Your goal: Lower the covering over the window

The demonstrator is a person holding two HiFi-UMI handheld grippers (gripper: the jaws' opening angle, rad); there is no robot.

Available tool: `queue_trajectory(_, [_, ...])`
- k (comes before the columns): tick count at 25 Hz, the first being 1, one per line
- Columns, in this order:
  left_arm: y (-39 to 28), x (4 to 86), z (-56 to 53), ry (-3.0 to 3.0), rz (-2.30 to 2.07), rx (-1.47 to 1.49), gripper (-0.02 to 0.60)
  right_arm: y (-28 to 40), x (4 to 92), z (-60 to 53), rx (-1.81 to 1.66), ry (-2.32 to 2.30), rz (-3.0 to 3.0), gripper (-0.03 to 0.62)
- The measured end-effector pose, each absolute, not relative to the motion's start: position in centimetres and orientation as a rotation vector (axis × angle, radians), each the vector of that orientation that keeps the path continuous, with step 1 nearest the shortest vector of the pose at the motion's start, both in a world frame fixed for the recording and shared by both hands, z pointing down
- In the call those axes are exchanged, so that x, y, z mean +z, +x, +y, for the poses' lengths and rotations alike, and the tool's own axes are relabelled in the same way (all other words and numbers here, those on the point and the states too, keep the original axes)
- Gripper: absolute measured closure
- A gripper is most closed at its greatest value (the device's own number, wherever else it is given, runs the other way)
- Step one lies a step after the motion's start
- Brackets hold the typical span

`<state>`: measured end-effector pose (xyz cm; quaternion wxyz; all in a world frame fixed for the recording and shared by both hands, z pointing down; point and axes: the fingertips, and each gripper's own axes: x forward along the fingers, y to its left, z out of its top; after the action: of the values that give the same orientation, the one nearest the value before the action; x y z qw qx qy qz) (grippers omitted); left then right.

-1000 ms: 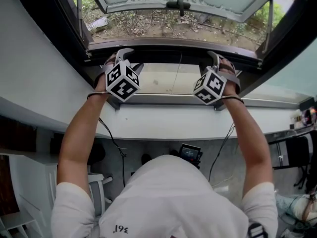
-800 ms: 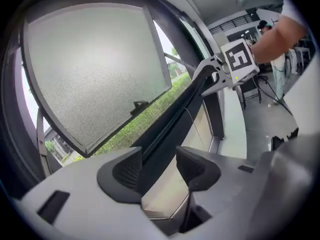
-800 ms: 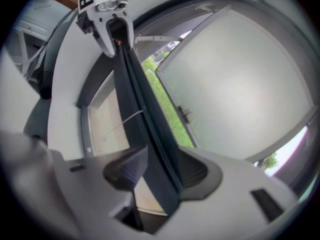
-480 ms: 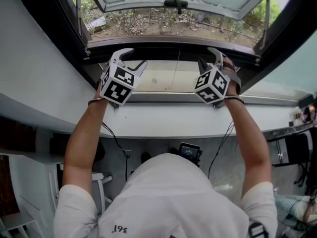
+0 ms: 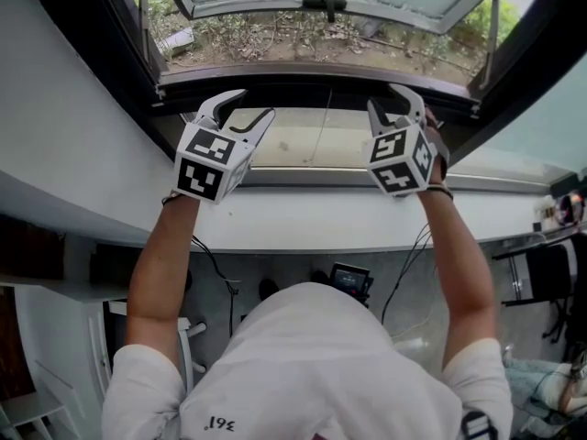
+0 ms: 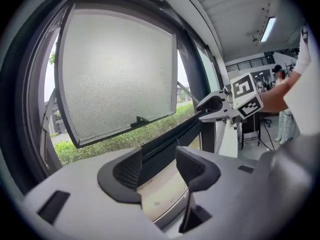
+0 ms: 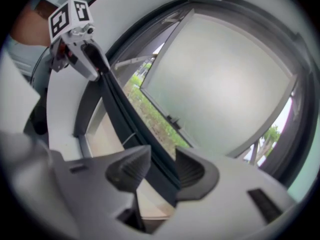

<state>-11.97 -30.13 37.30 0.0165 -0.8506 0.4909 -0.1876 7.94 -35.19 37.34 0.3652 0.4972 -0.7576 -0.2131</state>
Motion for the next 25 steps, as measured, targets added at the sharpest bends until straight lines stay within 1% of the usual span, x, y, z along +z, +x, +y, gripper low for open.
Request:
queue_trajectory(9, [-10.8, 36.0, -27.8, -2.716, 1.512, -0.405, 0.368, 7.0, 35.5, -33.2, -0.496, 1.337, -2.073, 0.477])
queue_trajectory(12, [-11.0, 35.2, -27.2, -2.686, 1.555, -0.329, 0.377, 6.7, 34.9, -32.5, -0.462, 1.357, -2.123, 0.512])
queue_trajectory(15, [-11.0, 35.1, -26.6, -2.7, 1.58, -0.262, 0.382, 6.5, 35.0, -31.7, -0.412, 1.374, -2.166, 0.53])
queue_trajectory(25, [-11.0, 36.5, -24.2, -2.78, 1.642, -0.121, 0.425, 6.7, 35.6, -29.8, -0.277, 1.443, -2.238, 0.54])
